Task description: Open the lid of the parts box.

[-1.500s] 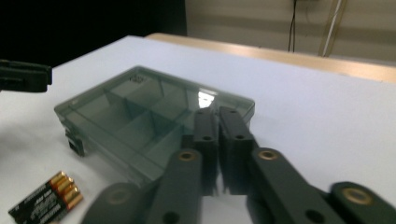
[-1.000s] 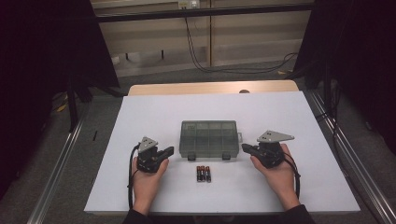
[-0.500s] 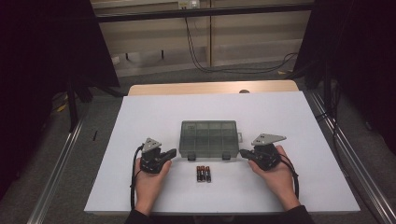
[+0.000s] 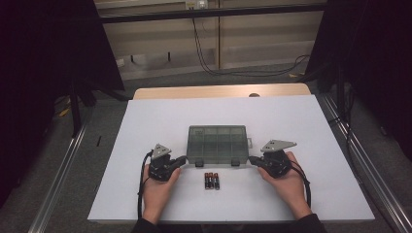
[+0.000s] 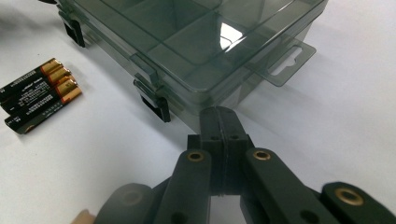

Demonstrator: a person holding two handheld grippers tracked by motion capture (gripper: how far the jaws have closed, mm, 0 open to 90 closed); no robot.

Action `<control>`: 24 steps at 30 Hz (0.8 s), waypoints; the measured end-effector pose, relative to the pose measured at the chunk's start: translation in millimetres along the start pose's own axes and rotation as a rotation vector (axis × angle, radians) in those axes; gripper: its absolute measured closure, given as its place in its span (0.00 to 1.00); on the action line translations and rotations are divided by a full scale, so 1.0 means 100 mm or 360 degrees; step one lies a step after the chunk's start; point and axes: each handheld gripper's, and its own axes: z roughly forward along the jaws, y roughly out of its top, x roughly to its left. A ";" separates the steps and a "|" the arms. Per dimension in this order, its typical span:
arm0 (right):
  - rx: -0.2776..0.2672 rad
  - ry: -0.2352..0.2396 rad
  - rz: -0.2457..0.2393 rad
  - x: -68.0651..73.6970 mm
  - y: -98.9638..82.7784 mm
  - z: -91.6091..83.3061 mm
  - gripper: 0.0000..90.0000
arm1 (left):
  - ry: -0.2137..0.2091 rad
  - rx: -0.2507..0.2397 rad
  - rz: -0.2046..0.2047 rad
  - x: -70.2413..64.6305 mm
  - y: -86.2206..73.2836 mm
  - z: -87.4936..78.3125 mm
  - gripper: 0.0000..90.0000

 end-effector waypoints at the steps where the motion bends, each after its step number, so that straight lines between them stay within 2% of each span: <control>1: -0.0004 0.0002 0.0001 0.00 0.00 0.00 1.00 | 0.0001 -0.0001 -0.0001 0.00 0.00 0.00 1.00; 10: -0.0027 0.0005 0.0001 0.00 0.01 -0.02 1.00 | 0.0001 -0.0015 -0.0011 0.00 0.00 0.00 1.00; 12: -0.0055 0.0007 0.0003 -0.01 0.02 -0.04 1.00 | 0.0000 -0.0013 -0.0007 0.00 0.00 0.00 1.00; 24: -0.0120 0.0011 0.0060 -0.04 0.09 -0.10 1.00 | 0.0007 -0.0071 -0.0023 -0.01 0.02 -0.05 1.00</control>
